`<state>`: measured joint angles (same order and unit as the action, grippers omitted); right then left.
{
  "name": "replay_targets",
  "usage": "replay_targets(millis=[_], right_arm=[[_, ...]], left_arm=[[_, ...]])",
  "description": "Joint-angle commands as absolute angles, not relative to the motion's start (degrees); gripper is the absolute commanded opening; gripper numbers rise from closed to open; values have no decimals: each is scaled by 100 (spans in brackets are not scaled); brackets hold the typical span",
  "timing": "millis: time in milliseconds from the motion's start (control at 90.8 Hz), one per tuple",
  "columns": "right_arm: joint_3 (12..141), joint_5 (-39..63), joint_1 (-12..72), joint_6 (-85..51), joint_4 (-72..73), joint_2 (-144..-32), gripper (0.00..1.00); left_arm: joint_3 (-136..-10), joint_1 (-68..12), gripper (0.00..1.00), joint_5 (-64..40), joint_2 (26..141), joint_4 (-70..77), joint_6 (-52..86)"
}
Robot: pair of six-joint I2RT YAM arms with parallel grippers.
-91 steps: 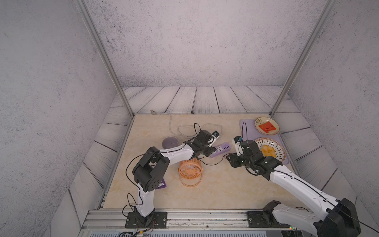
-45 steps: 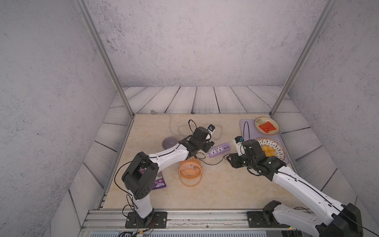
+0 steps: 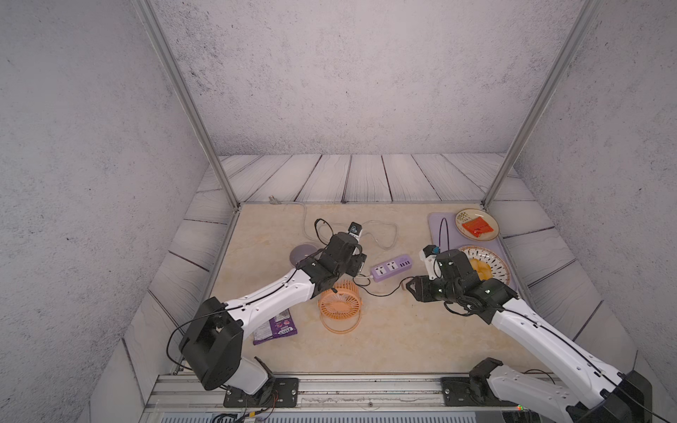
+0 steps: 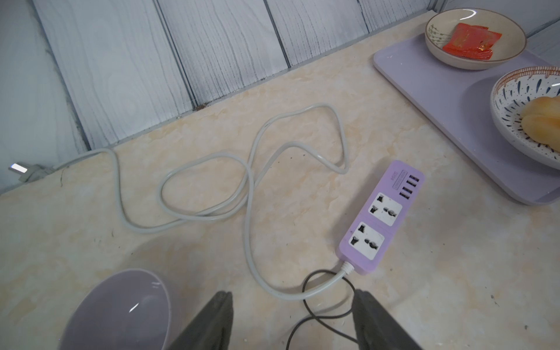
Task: Unplug the desk fan from the power strip
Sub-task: Place the plug at the center of the board.
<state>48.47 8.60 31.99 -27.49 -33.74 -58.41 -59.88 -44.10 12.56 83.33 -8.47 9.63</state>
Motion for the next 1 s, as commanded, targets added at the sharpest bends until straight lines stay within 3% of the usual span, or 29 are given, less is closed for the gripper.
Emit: replay_targets(millis=[0, 594, 991], right_arm=[[4754, 1130, 3220, -2982, -3453, -5723, 36], [3231, 2325, 3234, -4010, -1846, -5480, 37], [2694, 2807, 3233, -4707, -485, -6010, 37]], left_arm=[[-5747, -4390, 68, 1526, 7944, -1152, 1506], [-4410, -4395, 69, 1523, 5920, -1598, 2178], [-4307, -4394, 70, 1495, 5562, -1825, 2308]])
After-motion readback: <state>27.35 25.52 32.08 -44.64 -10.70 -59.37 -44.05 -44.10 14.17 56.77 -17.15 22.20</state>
